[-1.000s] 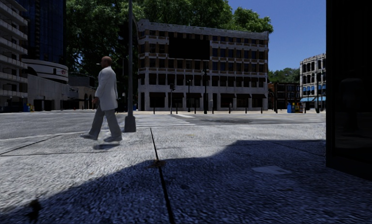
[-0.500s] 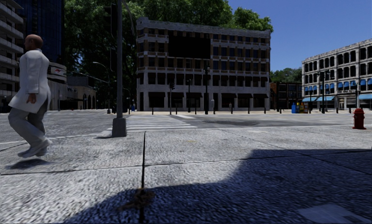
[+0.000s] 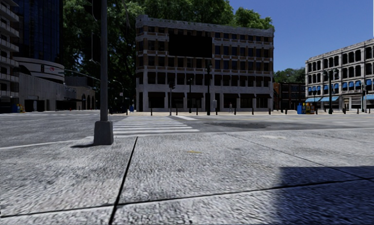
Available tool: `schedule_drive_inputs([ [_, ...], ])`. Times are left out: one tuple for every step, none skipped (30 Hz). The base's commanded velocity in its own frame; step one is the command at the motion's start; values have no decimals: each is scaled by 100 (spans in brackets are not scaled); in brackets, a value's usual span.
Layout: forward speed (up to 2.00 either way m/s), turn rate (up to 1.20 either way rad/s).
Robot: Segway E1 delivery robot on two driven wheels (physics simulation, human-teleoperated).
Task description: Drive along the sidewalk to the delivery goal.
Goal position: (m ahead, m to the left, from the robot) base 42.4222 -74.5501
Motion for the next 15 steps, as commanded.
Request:
schedule_drive_inputs([
  [200, -51],
  [200, -70],
  [200, -85],
  [200, -85],
  [200, -93],
  [200, -96],
  [200, -97],
  [200, -97],
  [200, -97],
  [200, -97],
  [200, -97],
  [200, -97],
  [200, -97],
  [200, -97],
  [200, -97],
])
